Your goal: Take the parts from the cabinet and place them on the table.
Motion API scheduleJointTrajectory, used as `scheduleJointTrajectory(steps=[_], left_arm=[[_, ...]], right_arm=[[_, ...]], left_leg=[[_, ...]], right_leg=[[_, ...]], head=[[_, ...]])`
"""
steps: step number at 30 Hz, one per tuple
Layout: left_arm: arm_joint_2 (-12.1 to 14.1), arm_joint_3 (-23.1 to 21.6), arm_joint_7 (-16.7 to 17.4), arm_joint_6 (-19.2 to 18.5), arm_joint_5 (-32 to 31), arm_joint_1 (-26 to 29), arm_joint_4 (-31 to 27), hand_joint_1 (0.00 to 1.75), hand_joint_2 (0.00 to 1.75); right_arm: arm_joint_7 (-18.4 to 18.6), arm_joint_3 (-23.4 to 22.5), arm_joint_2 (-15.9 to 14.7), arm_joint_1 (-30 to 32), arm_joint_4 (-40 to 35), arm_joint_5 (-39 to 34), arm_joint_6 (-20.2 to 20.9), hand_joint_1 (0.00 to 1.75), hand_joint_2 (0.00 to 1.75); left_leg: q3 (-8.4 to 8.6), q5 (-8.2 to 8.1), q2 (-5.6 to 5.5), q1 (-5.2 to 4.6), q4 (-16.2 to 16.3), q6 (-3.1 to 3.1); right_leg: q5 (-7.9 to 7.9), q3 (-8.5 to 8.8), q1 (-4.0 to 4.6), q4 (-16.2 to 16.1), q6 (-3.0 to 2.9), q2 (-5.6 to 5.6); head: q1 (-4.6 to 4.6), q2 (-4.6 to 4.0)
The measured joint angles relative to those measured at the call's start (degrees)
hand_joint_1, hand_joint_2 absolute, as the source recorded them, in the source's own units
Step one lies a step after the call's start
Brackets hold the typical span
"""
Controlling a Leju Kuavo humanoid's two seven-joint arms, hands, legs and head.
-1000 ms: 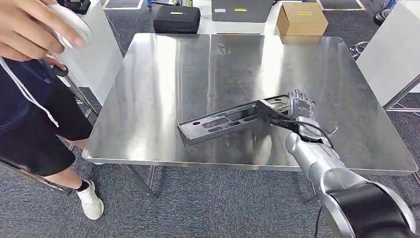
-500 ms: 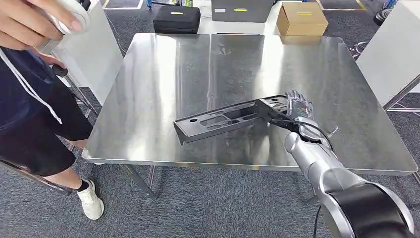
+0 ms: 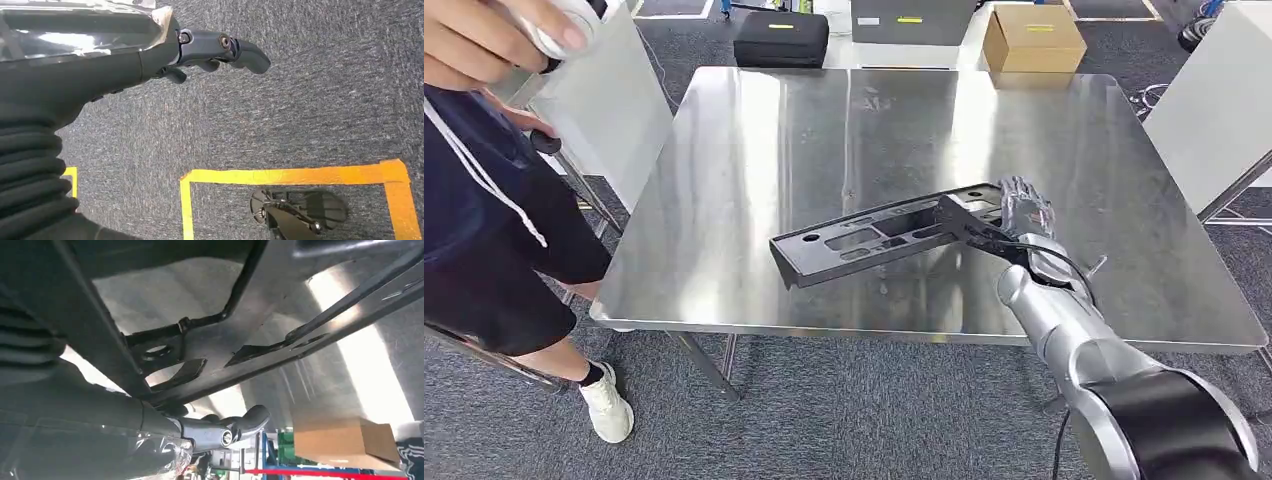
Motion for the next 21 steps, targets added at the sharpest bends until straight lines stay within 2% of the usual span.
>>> scheduleJointTrajectory(steps=[14, 21], left_arm=[[0.1, 0.0, 0.0, 0.0, -0.1, 0.0, 0.0, 0.0, 0.0], [0.3, 0.0, 0.0, 0.0, -0.1, 0.0, 0.0, 0.0, 0.0]], right_arm=[[-0.5, -0.6, 0.0, 0.0, 0.0, 0.7, -0.2, 0.0, 0.0], [-0.5, -0.8, 0.3, 0.0, 0.0, 0.7, -0.3, 0.0, 0.0]], left_leg=[[-0.07, -0.06, -0.03, -0.08, 0.2, 0.08], [-0.45, -0.36, -0.03, -0.23, 0.8, 0.74]], right_leg=[[0.04, 0.01, -0.21, 0.0, 0.05, 0.0], [0.22, 0.01, -0.35, -0.2, 0.38, 0.0]], head=[[0.0, 0.0], [0.0, 0.0]])
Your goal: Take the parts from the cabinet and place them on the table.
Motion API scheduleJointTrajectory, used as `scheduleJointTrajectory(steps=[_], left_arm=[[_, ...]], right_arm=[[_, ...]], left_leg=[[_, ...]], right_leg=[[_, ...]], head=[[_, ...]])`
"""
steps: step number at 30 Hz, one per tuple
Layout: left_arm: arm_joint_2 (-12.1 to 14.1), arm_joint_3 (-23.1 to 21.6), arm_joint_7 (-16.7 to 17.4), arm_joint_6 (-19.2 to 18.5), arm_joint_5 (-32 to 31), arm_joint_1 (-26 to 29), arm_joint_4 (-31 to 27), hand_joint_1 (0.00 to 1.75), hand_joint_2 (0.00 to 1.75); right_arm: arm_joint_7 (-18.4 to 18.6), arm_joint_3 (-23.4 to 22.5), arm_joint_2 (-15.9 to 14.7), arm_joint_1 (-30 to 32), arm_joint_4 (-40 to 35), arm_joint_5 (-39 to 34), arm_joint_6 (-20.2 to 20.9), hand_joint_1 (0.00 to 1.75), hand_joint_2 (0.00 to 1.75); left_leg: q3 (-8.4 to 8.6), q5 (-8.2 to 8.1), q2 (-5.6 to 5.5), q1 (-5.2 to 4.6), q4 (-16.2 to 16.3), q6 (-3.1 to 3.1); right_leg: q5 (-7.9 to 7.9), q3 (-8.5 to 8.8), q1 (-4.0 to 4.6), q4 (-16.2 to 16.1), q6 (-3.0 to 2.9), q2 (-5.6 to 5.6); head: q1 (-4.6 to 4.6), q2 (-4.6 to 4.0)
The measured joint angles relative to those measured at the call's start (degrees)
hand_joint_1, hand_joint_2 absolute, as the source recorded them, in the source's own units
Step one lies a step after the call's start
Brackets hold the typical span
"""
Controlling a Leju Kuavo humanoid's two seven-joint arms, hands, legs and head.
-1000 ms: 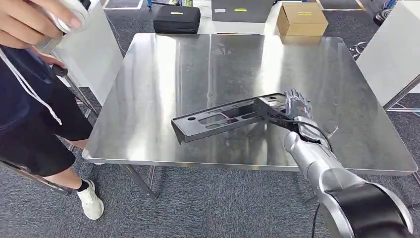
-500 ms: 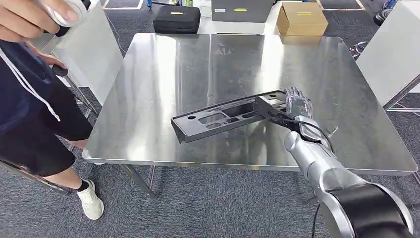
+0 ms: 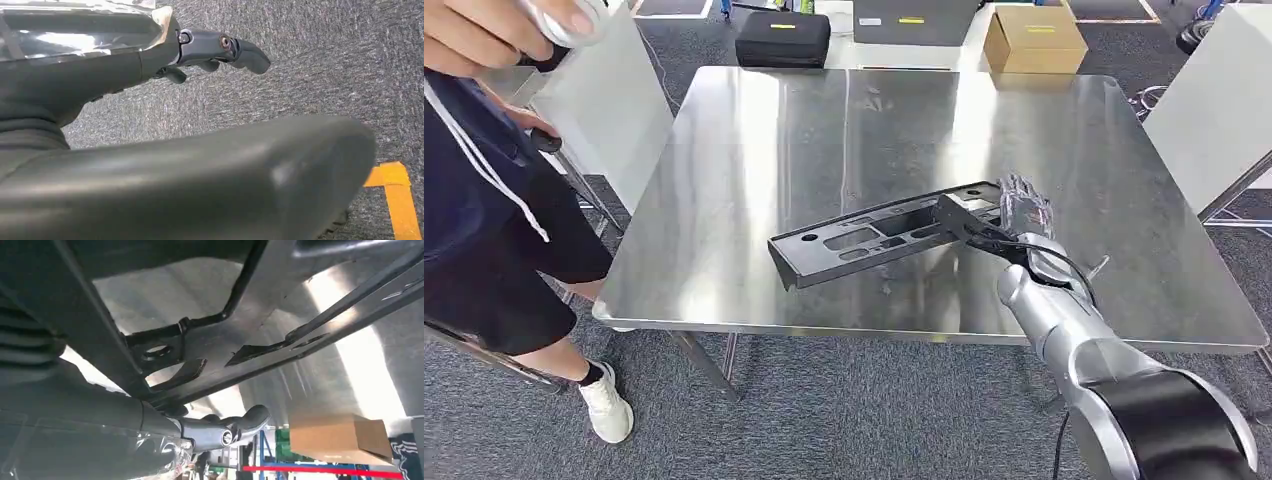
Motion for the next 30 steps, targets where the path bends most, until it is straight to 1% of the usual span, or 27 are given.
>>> scheduleJointTrajectory(steps=[1, 2, 3, 4, 5, 6, 7, 8, 9, 10, 11, 12, 13, 14, 15, 16, 17, 19, 20, 21, 23, 24, 25, 26, 28, 29, 30], left_arm=[[0.0, 0.0, 0.0, 0.0, 0.0, 0.0, 0.0, 0.0, 0.0], [0.0, 0.0, 0.0, 0.0, 0.0, -0.1, 0.0, 0.0, 0.0], [-0.1, 0.0, 0.0, 0.0, 0.0, 0.0, 0.0, 0.0, 0.0], [-0.1, 0.0, 0.0, 0.0, 0.0, 0.0, 0.0, 0.0, 0.0], [-0.1, 0.0, 0.1, 0.0, 0.0, -0.1, 0.0, 0.0, 0.0], [-0.1, 0.0, 0.1, 0.0, 0.0, -0.1, 0.0, 0.0, 0.0], [-0.1, 0.0, 0.1, 0.0, 0.0, -0.1, 0.0, 0.0, 0.0], [-0.2, 0.0, 0.1, 0.0, 0.0, -0.1, 0.0, 0.0, 0.0], [-0.2, 0.0, 0.1, 0.0, 0.0, -0.1, 0.0, 0.0, 0.0], [-0.2, 0.0, 0.1, 0.0, 0.0, -0.1, 0.0, 0.0, 0.0], [-0.3, 0.0, 0.1, 0.0, 0.0, 0.0, 0.0, 0.0, 0.0], [-0.3, 0.0, 0.1, 0.0, 0.0, 0.0, 0.1, 0.0, 0.0], [-0.3, 0.0, 0.1, 0.0, 0.0, 0.0, 0.1, 0.0, 0.0], [-0.2, 0.0, 0.1, 0.0, 0.0, -0.1, 0.1, 0.0, 0.0], [-0.2, 0.0, 0.1, 0.1, 0.0, -0.2, 0.1, 0.0, 0.0], [-0.2, 0.0, 0.1, 0.1, 0.0, -0.2, 0.1, 0.0, 0.0], [-0.2, 0.0, 0.1, 0.1, 0.0, -0.1, 0.1, 0.0, 0.0], [-0.2, 0.0, 0.1, 0.1, 0.0, -0.1, 0.2, 0.0, 0.0], [-0.2, 0.0, 0.1, 0.1, 0.0, -0.2, 0.2, 0.0, 0.0], [-0.2, 0.0, 0.1, 0.1, 0.0, -0.3, 0.2, 0.0, 0.0], [-0.2, 0.0, 0.1, 0.1, 0.0, -0.3, 0.2, 0.0, 0.0], [-0.2, 0.0, 0.1, 0.0, 0.0, -0.2, 0.2, 0.0, 0.0], [-0.3, 0.0, 0.2, 0.0, 0.0, -0.1, 0.2, 0.0, 0.0], [-0.3, 0.0, 0.2, 0.0, 0.0, -0.1, 0.2, 0.0, 0.0], [-0.2, 0.0, 0.3, 0.0, 0.0, -0.1, 0.2, 0.0, 0.0], [0.0, 0.0, 0.3, 0.1, 0.0, -0.1, 0.2, 0.0, 0.0], [0.0, 0.0, 0.3, 0.0, 0.0, -0.2, 0.2, 0.0, 0.0]], right_arm=[[0.0, 0.0, 0.0, 0.0, -0.1, 0.0, 0.0, 0.0, 0.0], [0.0, -0.1, 0.0, -0.1, -0.5, 0.1, 0.0, 0.0, 0.0], [0.0, -0.2, -0.1, -0.1, -0.7, 0.2, -0.1, 0.0, 0.0], [0.0, -0.2, -0.2, -0.4, -0.7, 0.3, -0.1, 0.0, 0.0], [0.0, -0.2, 0.0, -0.6, -0.7, 0.3, -0.1, 0.0, 0.0], [0.0, -0.2, -0.1, -0.6, -0.7, 0.3, -0.1, 0.0, 0.0], [0.0, -0.2, -0.1, -0.6, -0.7, 0.3, -0.1, 0.0, 0.0], [0.0, -0.2, -0.2, -0.4, -0.7, 0.4, -0.1, 0.0, 0.0], [0.0, -0.2, -0.2, -0.2, -0.7, 0.5, -0.1, 0.0, 0.0], [0.1, -0.2, -0.2, 0.1, -0.7, 0.5, -0.1, 0.0, 0.0], [0.1, -0.2, -0.3, 0.1, -0.7, 0.7, -0.1, 0.0, 0.0], [0.1, -0.2, -0.3, 0.0, -0.7, 0.7, -0.2, 0.0, 0.0], [0.1, -0.2, -0.3, -0.2, -0.7, 0.8, -0.2, 0.0, 0.0], [0.1, -0.2, -0.3, -0.2, -0.7, 0.9, -0.2, 0.0, 0.0], [0.0, -0.2, -0.3, -0.3, -0.7, 0.9, -0.2, 0.0, 0.0], [0.0, -0.2, -0.3, -0.2, -0.7, 1.1, -0.2, 0.0, 0.0], [0.0, -0.2, -0.4, 0.0, -0.7, 1.1, -0.3, 0.0, 0.0], [0.0, -0.2, -0.4, -0.1, -0.9, 1.2, -0.3, 0.0, 0.0], [0.0, -0.2, -0.5, -0.2, -0.9, 1.2, -0.4, 0.0, 0.0], [0.0, -0.2, -0.4, -0.3, -0.9, 1.2, -0.4, 0.0, 0.0], [0.0, -0.2, -0.3, -0.1, -0.9, 1.2, -0.4, 0.0, 0.0], [-0.1, -0.2, -0.2, 0.0, -0.9, 1.3, -0.4, 0.0, 0.0], [-0.1, -0.2, -0.2, 0.1, -0.9, 1.3, -0.4, 0.0, 0.0], [-0.1, -0.2, -0.1, 0.1, -0.9, 1.3, -0.4, 0.0, 0.0], [-0.1, -0.2, 0.0, 0.0, -0.9, 1.3, -0.4, 0.0, 0.0], [-0.1, -0.2, 0.0, 0.0, -0.9, 1.3, -0.4, 0.0, 0.0], [-0.1, -0.2, 0.0, -0.2, -0.9, 1.3, -0.4, 0.0, 0.0]], left_leg=[[-0.01, 0.04, 0.0, -0.04, -0.1, 0.2], [0.4, 0.49, 0.07, 0.21, -1.0, 0.74], [1.03, 0.92, 0.51, 0.8, -1.7, 0.93], [1.29, 1.06, 0.48, 0.93, -2.2, 1.16], [1.29, 1.1, 0.64, 0.98, -2.2, 1.2], [1.3, 1.09, 0.66, 0.99, -2.2, 1.2], [1.35, 1.08, 0.65, 1.0, -2.2, 1.2], [1.35, 1.0, 0.64, 1.01, -2.2, 1.16], [1.42, 0.87, 0.6, 1.12, -2.1, 1.04], [1.6, 0.69, 0.53, 1.32, -2.1, 0.78], [1.82, 0.45, 0.47, 1.53, -2.1, 0.43], [2.11, 0.12, 0.43, 1.79, -1.9, -0.03], [2.37, -0.43, 0.42, 2.06, -1.6, -0.67], [2.17, -1.01, 0.44, 1.42, -1.2, -1.38], [2.04, -1.29, 0.45, 1.55, -0.9, -1.67], [2.18, -1.25, 0.37, 1.54, -1.2, -1.8], [2.29, -1.22, 0.41, 1.62, -1.5, -1.86], [2.04, -1.88, 0.44, 2.1, -1.2, -2.43], [1.16, -2.94, 0.4, 2.08, 1.1, -2.39], [-1.16, -4.68, 0.36, 1.94, 5.3, -2.38], [-7.04, -7.57, 0.28, 1.81, 14.7, -2.29], [-9.31, -7.52, 0.27, 1.72, 17.2, -2.06], [-10.13, -6.06, 0.26, 1.59, 16.9, -1.66], [-9.8, -3.42, 0.26, 1.38, 14.5, -1.11], [-6.28, 3.38, -0.18, 0.55, 4.7, 0.72], [-4.87, 3.81, -0.54, 0.07, 2.1, 1.89], [-4.25, 3.26, -0.27, -0.01, 1.0, 1.97]], right_leg=[[0.15, 0.08, -0.02, -0.3, 0.22, 0.0], [0.22, 0.37, 0.65, -0.6, 0.53, 0.06], [-0.11, -0.18, 0.16, 0.0, 0.5, -0.07], [-1.25, -1.43, 0.47, 2.3, 0.28, 0.02], [-3.01, -3.77, 0.48, 7.0, 0.07, 0.04], [-3.84, -5.09, 0.43, 9.7, 0.03, 0.03], [-4.39, -6.16, 0.35, 11.6, 0.02, 0.03], [-5.28, -8.24, 0.26, 15.3, 0.12, 0.02], [-5.37, -9.91, 0.12, 17.7, 0.44, 0.02], [-4.06, -10.01, -0.1, 16.7, 1.1, 0.01], [-1.99, -8.77, -0.37, 13.4, 1.93, -0.01], [0.5, -6.79, -0.66, 8.5, 2.88, -0.1], [3.27, -4.13, -1.11, 2.4, 3.92, -0.55], [2.67, -2.79, -1.09, 0.6, 4.01, -0.86], [2.29, -2.82, -0.81, 0.4, 2.3, -0.01], [2.0, -2.92, -0.57, 0.6, 1.52, -0.04], [1.82, -3.05, -0.4, 0.8, 0.96, -0.02], [1.53, -2.7, -0.78, 0.8, -0.33, 0.3], [1.32, -2.41, -0.72, 0.8, -0.75, 0.42], [1.09, -2.21, -0.5, 0.8, -1.25, 0.46], [0.61, -1.8, 0.09, 0.8, -1.94, 0.59], [0.38, -1.51, 0.43, 0.8, -2.26, 0.66], [0.16, -1.18, 0.77, 0.8, -2.55, 0.77], [-0.14, -0.78, 1.05, 0.8, -2.74, 0.86], [-0.81, 0.33, 1.52, 0.7, -2.77, 1.04], [-1.08, 0.62, 1.23, 0.6, -2.77, 1.06], [-1.33, 0.55, 2.13, 0.7, -2.41, 1.21]], head=[[-0.02, 0.0], [-0.02, 0.0], [0.04, 0.0], [0.11, 0.0], [0.22, 0.0], [0.24, 0.0], [0.2, 0.0], [0.2, 0.0], [0.22, 0.0], [0.24, 0.0], [0.24, 0.0], [0.2, 0.0], [0.35, 0.0], [0.55, 0.0], [0.74, 0.0], [0.57, 0.0], [0.46, 0.0], [0.33, 0.0], [0.37, 0.0], [0.22, 0.0], [0.09, 0.0], [0.07, 0.0], [0.09, 0.0], [0.07, 0.0], [0.07, 0.0], [0.24, 0.0], [0.55, 0.0]])
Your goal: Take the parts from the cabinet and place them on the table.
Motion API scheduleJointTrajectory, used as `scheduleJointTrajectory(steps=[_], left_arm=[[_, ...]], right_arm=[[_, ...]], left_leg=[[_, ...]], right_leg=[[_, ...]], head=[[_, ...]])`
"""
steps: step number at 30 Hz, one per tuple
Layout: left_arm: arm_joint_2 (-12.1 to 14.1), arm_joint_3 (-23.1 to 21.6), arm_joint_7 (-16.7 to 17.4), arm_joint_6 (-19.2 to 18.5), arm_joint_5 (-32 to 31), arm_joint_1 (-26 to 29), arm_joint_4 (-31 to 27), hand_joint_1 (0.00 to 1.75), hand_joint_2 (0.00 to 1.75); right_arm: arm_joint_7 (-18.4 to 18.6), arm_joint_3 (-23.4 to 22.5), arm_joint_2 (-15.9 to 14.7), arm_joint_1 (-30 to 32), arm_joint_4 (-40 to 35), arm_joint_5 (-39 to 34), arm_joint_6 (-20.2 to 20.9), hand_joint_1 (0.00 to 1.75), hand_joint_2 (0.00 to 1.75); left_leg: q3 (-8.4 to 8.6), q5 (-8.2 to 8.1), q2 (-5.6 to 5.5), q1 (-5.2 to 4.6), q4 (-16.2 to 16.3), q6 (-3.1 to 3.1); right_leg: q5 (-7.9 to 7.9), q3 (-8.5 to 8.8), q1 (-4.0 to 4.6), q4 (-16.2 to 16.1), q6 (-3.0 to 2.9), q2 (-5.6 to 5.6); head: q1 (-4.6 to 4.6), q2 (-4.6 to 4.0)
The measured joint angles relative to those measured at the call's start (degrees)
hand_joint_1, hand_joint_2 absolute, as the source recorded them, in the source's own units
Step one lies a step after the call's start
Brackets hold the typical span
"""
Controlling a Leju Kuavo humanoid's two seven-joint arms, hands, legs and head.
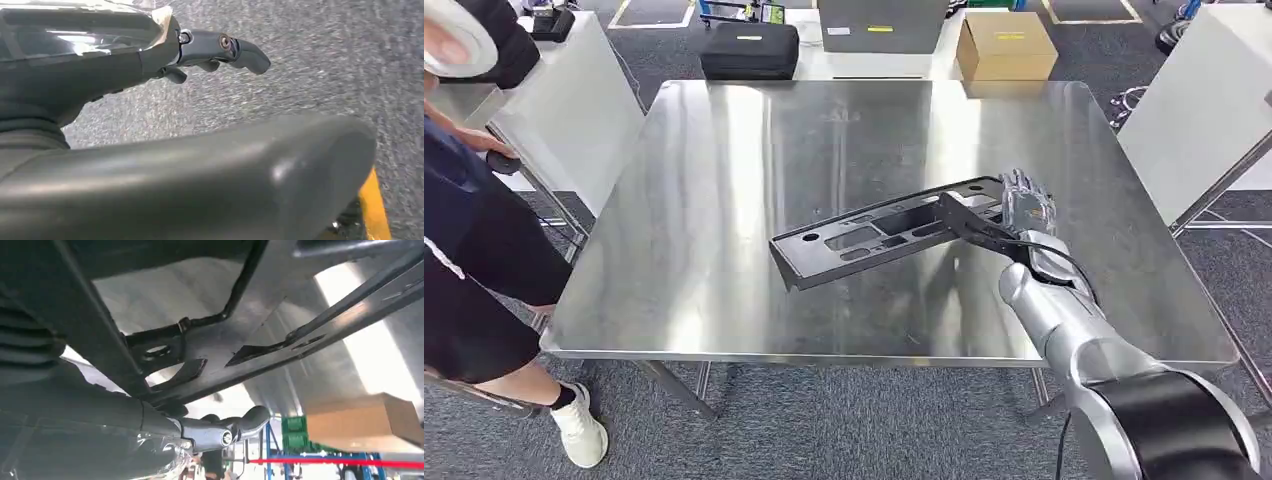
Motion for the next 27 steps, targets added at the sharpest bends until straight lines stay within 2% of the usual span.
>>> scheduleJointTrajectory(steps=[1, 2, 3, 4, 5, 6, 8, 9, 10, 11, 13, 14, 15, 16, 18, 19, 20, 21, 23, 24, 25, 26, 27], left_arm=[[0.1, 0.0, 0.0, 0.0, 0.0, -0.1, 0.0, 0.0, 0.0], [0.0, 0.0, 0.0, 0.0, 0.0, -0.1, 0.0, 0.0, 0.0], [0.0, 0.0, 0.1, 0.0, 0.0, -0.1, 0.0, 0.0, 0.0], [-0.1, 0.0, 0.1, 0.0, 0.0, -0.1, 0.0, 0.0, 0.0], [-0.1, 0.0, 0.1, 0.0, 0.0, 0.0, 0.0, 0.0, 0.0], [-0.1, 0.0, 0.1, 0.0, 0.0, -0.1, 0.0, 0.0, 0.0], [-0.1, 0.0, 0.1, 0.0, 0.0, -0.2, 0.1, 0.0, 0.0], [-0.2, 0.0, 0.1, 0.0, 0.0, -0.2, 0.1, 0.0, 0.0], [-0.3, 0.0, 0.1, 0.0, 0.0, -0.1, 0.1, 0.0, 0.0], [-0.3, 0.0, 0.1, 0.0, 0.0, 0.0, 0.1, 0.0, 0.0], [-0.4, 0.0, 0.2, 0.0, 0.0, 0.0, 0.2, 0.0, 0.0], [-0.3, 0.0, 0.2, 0.0, 0.0, 0.0, 0.1, 0.0, 0.0], [-0.2, 0.0, 0.2, 0.0, 0.0, -0.1, 0.2, 0.0, 0.0], [-0.3, 0.0, 0.2, 0.0, 0.0, -0.1, 0.2, 0.0, 0.0], [-0.3, 0.0, 0.2, 0.0, 0.0, -0.1, 0.2, 0.0, 0.0], [-0.3, 0.0, 0.2, 0.0, 0.0, -0.1, 0.2, 0.0, 0.0], [-0.3, 0.0, 0.2, 0.0, 0.0, -0.1, 0.2, 0.0, 0.0], [-0.3, 0.0, 0.2, 0.0, 0.0, -0.2, 0.2, 0.0, 0.0], [-0.3, 0.0, 0.2, 0.0, 0.0, -0.2, 0.2, 0.0, 0.0], [-0.3, 0.0, 0.2, 0.0, 0.0, -0.1, 0.2, 0.0, 0.0], [-0.3, 0.0, 0.3, 0.0, 0.0, -0.1, 0.2, 0.0, 0.0], [-0.3, 0.0, 0.4, 0.0, 0.0, 0.0, 0.2, 0.0, 0.0], [-0.3, 0.0, 0.4, 0.0, 0.0, 0.0, 0.2, 0.0, 0.0]], right_arm=[[0.0, 0.0, 0.0, 0.0, 0.0, 0.0, 0.0, 0.0, 0.0], [0.0, 0.0, 0.0, 0.0, 0.0, 0.0, 0.0, 0.0, 0.0], [-0.1, 0.0, 0.1, 0.0, 0.0, 0.1, 0.0, 0.0, 0.0], [-0.1, 0.0, 0.0, 0.1, -0.2, 0.1, -0.1, 0.0, 0.0], [-0.2, 0.0, -0.1, 0.0, -0.3, 0.1, -0.1, 0.0, 0.0], [-0.3, 0.0, 0.0, -0.2, -0.3, 0.2, -0.1, 0.0, 0.0], [-0.5, 0.0, 0.0, 0.0, -0.3, 0.2, -0.1, 0.0, 0.0], [-0.5, 0.0, 0.0, 0.3, -0.2, 0.2, 0.0, 0.0, 0.0], [-0.6, 0.0, 0.0, 0.5, -0.2, 0.3, 0.0, 0.0, 0.0], [-0.7, 0.0, 0.1, 0.6, -0.2, 0.4, 0.0, 0.0, 0.0], [-1.0, 0.0, 0.2, 0.5, -0.3, 0.5, 0.0, 0.0, 0.0], [-1.0, 0.0, 0.3, 0.6, -0.3, 0.5, 0.0, 0.0, 0.0], [-1.1, 0.0, 0.4, 0.5, -0.2, 0.5, 0.0, 0.0, 0.0], [-1.1, 0.0, 0.5, 0.5, -0.2, 0.5, 0.0, 0.0, 0.0], [-1.2, 0.0, 0.5, 0.7, -0.2, 0.6, 0.0, 0.0, 0.0], [-1.2, 0.0, 0.6, 0.6, -0.3, 0.7, -0.1, 0.0, 0.0], [-1.3, 0.0, 0.7, 0.6, -0.4, 0.9, -0.1, 0.0, 0.0], [-1.4, 0.0, 0.8, 0.5, -0.4, 1.0, -0.2, 0.0, 0.0], [-1.7, 0.0, 1.2, 0.6, -0.4, 1.1, -0.2, 0.0, 0.0], [-1.9, 0.0, 1.4, 0.8, -0.4, 1.3, -0.2, 0.0, 0.0], [-2.1, 0.0, 1.4, 0.9, -0.4, 1.4, -0.2, 0.0, 0.0], [-2.2, 0.0, 1.6, 1.0, -0.4, 1.5, -0.2, 0.0, 0.0], [-2.4, 0.0, 1.7, 1.0, -0.4, 1.7, -0.2, 0.0, 0.0]], left_leg=[[0.63, -0.54, -0.06, -0.26, -0.3, -0.21], [0.54, -0.58, -0.08, -0.51, -0.5, -0.12], [0.68, -0.55, -0.09, -0.58, -0.8, -0.02], [1.7, -0.11, 0.0, 0.35, -2.1, -0.14], [2.38, -0.15, -0.03, 0.21, -2.6, -0.14], [2.72, -0.22, 0.04, 0.28, -2.8, 0.03], [3.2, -0.77, 0.07, 0.35, -2.8, 0.0], [3.46, -1.08, -0.01, 0.46, -2.7, -0.09], [3.81, -1.39, -0.09, 0.59, -2.7, -0.33], [4.28, -1.79, -0.14, 0.77, -2.7, -0.62], [5.49, -2.84, -0.18, 1.25, -2.5, -1.39], [5.65, -3.54, -0.18, 1.04, -2.3, -2.0], [5.64, -4.16, -0.23, 0.81, -1.8, -2.49], [5.77, -4.2, -0.22, 0.78, -1.9, -2.6], [6.03, -4.28, -0.18, 0.97, -2.4, -2.75], [6.21, -4.74, -0.1, 1.15, -2.3, -3.12], [5.66, -5.37, -0.02, 1.25, -1.1, -3.35], [4.18, -6.57, -0.02, 1.25, 2.0, -3.48], [-1.87, -10.21, -0.04, 1.25, 12.1, -3.74], [-4.64, -10.95, -0.04, 1.24, 15.9, -3.73], [-6.43, -10.17, -0.04, 1.24, 17.2, -3.58], [-6.74, -8.33, -0.04, 1.24, 16.1, -3.38], [-5.67, -4.7, -0.04, 1.22, 12.0, -3.04]], right_leg=[[-0.09, -0.11, -0.56, 0.0, 0.31, -0.02], [-0.13, -0.1, -0.8, -0.2, 0.53, -0.02], [-0.15, 0.0, -0.78, -0.3, 0.78, -0.04], [-0.59, -0.43, -0.35, -0.1, 1.1, -0.1], [-1.05, -0.78, -0.58, 1.4, 1.2, -0.41], [-2.27, -2.6, -0.65, 4.9, 1.11, -0.4], [-4.82, -7.63, -1.07, 13.6, 1.18, -0.48], [-5.36, -10.06, -1.35, 17.2, 1.57, -0.49], [-4.71, -10.94, -1.59, 17.5, 2.13, -0.51], [-2.83, -10.38, -1.88, 15.1, 3.06, -0.59], [2.63, -6.1, -2.47, 4.7, 4.94, -1.03], [4.51, -4.2, -2.82, -0.2, 5.5, -1.73], [3.73, -3.26, -2.33, -0.4, 4.79, -1.37], [3.6, -3.41, -2.37, -0.3, 3.68, -1.11], [3.17, -3.51, -2.18, -0.1, 3.0, -1.02], [3.05, -3.15, -2.61, -0.2, 2.4, -0.9], [2.74, -2.76, -2.77, -0.3, 1.89, -0.74], [2.45, -2.39, -2.73, -0.3, 1.22, -0.74], [1.88, -1.86, -2.46, -0.3, 0.43, -0.73], [1.64, -1.61, -2.3, -0.3, 0.11, -0.71], [1.32, -1.26, -2.14, -0.3, 0.07, -0.63], [1.02, -0.86, -2.03, -0.3, 0.08, -0.56], [0.57, -0.16, -1.99, -0.3, 0.18, -0.46]], head=[[-0.26, 0.0], [-0.13, 0.0], [-0.37, 0.0], [-0.35, 0.0], [-0.11, 0.0], [0.0, 0.0], [-0.02, 0.0], [0.02, 0.0], [0.0, 0.0], [0.02, 0.0], [0.02, 0.0], [0.24, 0.0], [0.66, 0.0], [0.39, 0.0], [0.33, 0.0], [0.24, 0.0], [0.28, 0.0], [0.13, 0.0], [0.06, 0.0], [0.11, 0.0], [0.06, 0.0], [0.09, 0.0], [0.06, 0.0]])
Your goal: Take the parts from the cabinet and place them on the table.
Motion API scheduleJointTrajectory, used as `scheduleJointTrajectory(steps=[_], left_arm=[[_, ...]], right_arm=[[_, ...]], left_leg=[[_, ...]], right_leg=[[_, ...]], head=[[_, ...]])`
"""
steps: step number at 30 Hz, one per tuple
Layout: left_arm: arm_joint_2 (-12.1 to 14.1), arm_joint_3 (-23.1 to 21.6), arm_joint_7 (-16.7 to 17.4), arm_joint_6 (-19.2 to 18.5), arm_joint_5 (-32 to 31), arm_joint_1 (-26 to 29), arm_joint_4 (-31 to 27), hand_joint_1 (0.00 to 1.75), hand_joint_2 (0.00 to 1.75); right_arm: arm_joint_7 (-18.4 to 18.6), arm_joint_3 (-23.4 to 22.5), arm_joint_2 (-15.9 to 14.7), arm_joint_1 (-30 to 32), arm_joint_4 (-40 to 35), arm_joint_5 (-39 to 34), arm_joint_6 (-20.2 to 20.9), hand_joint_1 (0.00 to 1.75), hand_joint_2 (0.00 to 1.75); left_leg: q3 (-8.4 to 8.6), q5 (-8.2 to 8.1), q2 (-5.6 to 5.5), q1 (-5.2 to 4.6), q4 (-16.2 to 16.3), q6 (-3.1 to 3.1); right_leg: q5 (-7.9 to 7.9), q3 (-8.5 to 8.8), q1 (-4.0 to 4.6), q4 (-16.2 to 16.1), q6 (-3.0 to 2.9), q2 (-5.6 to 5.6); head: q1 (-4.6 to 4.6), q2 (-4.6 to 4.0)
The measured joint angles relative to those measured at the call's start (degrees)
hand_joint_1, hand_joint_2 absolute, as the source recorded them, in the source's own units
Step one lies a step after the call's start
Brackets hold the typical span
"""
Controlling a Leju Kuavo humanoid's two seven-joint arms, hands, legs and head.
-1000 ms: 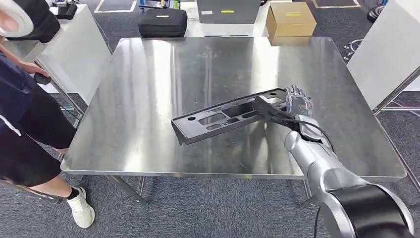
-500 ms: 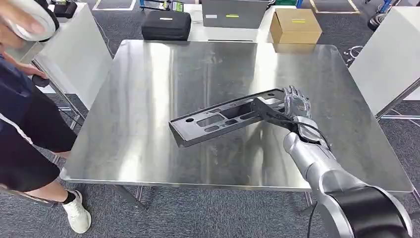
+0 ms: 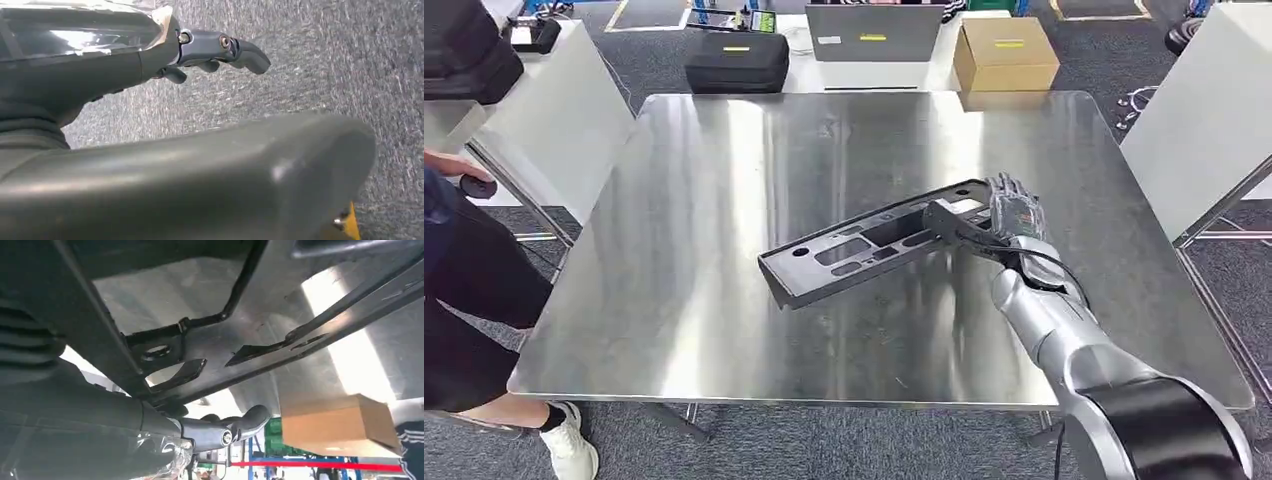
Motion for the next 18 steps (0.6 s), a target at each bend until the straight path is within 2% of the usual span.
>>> scheduleJointTrajectory(steps=[1, 2, 3, 4, 5, 7, 8, 9, 10, 11, 12, 15, 18], left_arm=[[0.0, 0.0, 0.1, 0.0, 0.0, 0.0, 0.0, 0.0, 0.0], [0.0, 0.0, 0.2, 0.0, 0.0, 0.0, 0.0, 0.0, 0.0], [0.1, 0.0, 0.2, -0.2, 0.0, 0.0, 0.0, 0.0, 0.0], [0.1, 0.0, 0.3, -0.2, -0.1, -0.1, 0.0, 0.0, 0.0], [0.1, 0.0, 0.4, -0.2, -0.2, -0.2, 0.0, 0.0, 0.0], [0.1, 0.0, 0.4, -0.2, -0.2, -0.2, 0.0, 0.0, 0.0], [0.1, 0.0, 0.4, -0.2, -0.3, -0.1, 0.0, 0.0, 0.0], [0.1, 0.0, 0.4, -0.1, -0.5, 0.0, 0.0, 0.0, 0.0], [0.1, 0.0, 0.4, -0.1, -0.5, 0.0, 0.0, 0.0, 0.0], [0.1, 0.0, 0.4, -0.1, -0.6, -0.1, 0.0, 0.0, 0.0], [0.0, 0.0, 0.4, -0.1, -0.8, -0.2, 0.0, 0.0, 0.0], [-0.1, 0.0, 0.5, 0.0, -1.1, -0.1, 0.0, 0.0, 0.0], [-0.2, 0.0, 0.6, 0.1, -1.1, -0.2, 0.0, 0.0, 0.0]], right_arm=[[-0.2, 0.0, 0.2, -0.1, 0.0, 0.3, 0.0, 0.0, 0.0], [-0.5, 0.0, 0.5, -0.1, -0.1, 0.3, 0.0, 0.0, 0.0], [-0.8, 0.0, 0.7, -0.2, -0.1, 0.3, 0.0, 0.0, 0.0], [-1.1, 0.0, 0.9, -0.3, -0.1, 0.4, 0.0, 0.0, 0.0], [-1.6, 0.0, 1.0, -0.3, -0.1, 0.6, -0.1, 0.0, 0.0], [-2.3, 0.0, 1.4, -0.4, -0.2, 1.0, -0.2, 0.0, 0.0], [-2.8, 0.0, 1.7, -0.1, -0.6, 1.2, -0.3, 0.0, 0.0], [-3.5, 0.0, 1.7, -0.2, -0.6, 1.5, -0.6, 0.0, 0.0], [-4.3, 0.0, 2.1, -0.5, -0.6, 2.1, -0.9, 0.0, 0.0], [-5.5, 0.4, 2.4, -0.6, -0.7, 3.5, -1.1, 0.0, 0.0], [-7.0, 1.1, 2.5, -0.6, -0.7, 5.1, -1.4, 0.0, 0.0], [-10.1, 4.6, 3.3, -0.6, -0.8, 11.2, -3.1, 0.0, 0.0], [-10.8, 7.3, 4.3, -0.6, -0.9, 12.2, -3.6, 0.0, 0.0]], left_leg=[[2.21, 4.05, -0.01, -0.11, -5.9, 0.5], [3.85, 6.67, -0.04, -0.2, -10.3, 0.99], [4.69, 5.83, -0.09, -0.66, -11.4, 1.19], [5.69, 5.42, -0.05, -0.76, -12.6, 1.32], [5.55, 5.07, -0.02, -0.92, -12.5, 1.23], [5.73, 5.08, -0.06, -1.12, -12.9, 1.47], [6.27, 5.59, -0.08, -0.75, -13.7, 1.27], [6.42, 5.77, -0.12, -0.76, -14.1, 0.81], [6.44, 5.76, -0.19, -0.84, -14.1, 0.82], [6.45, 5.64, -0.27, -0.98, -14.0, 1.0], [6.45, 5.6, -0.36, -1.07, -14.0, 1.04], [6.37, 5.41, -0.41, -1.24, -14.0, 1.39], [6.37, 5.37, -0.41, -1.35, -14.0, 1.6]], right_leg=[[-0.49, 0.77, 0.05, 0.0, 0.16, 0.09], [-0.89, 1.28, 0.06, 0.0, 0.31, 0.12], [-1.23, 1.42, 0.58, -0.1, 0.72, 0.17], [-1.35, 1.32, 0.7, 0.0, 0.93, 0.36], [-1.31, 1.2, 0.54, -0.2, 1.17, 0.32], [-1.22, 1.55, 0.4, -1.0, 1.7, 0.28], [-1.38, 1.94, 0.63, -0.9, 1.68, 0.26], [-0.69, 2.12, 0.77, -1.0, 1.68, 0.28], [-0.64, 2.17, 0.69, -1.4, 1.7, 0.2], [-0.71, 2.37, 0.75, -1.7, 1.68, 0.19], [-0.92, 2.54, 0.72, -1.9, 1.34, 0.16], [-0.96, 2.75, 0.66, -2.5, 1.33, 0.02], [-0.92, 2.79, 0.6, -2.7, 1.38, 0.01]], head=[[0.02, 0.0], [-0.04, 0.0], [0.07, 0.0], [0.0, 0.0], [-0.04, 0.0], [-0.15, 0.0], [-0.11, 0.0], [0.29, 0.0], [0.24, 0.0], [0.22, 0.0], [0.28, 0.0], [0.24, 0.0], [0.26, 0.0]])
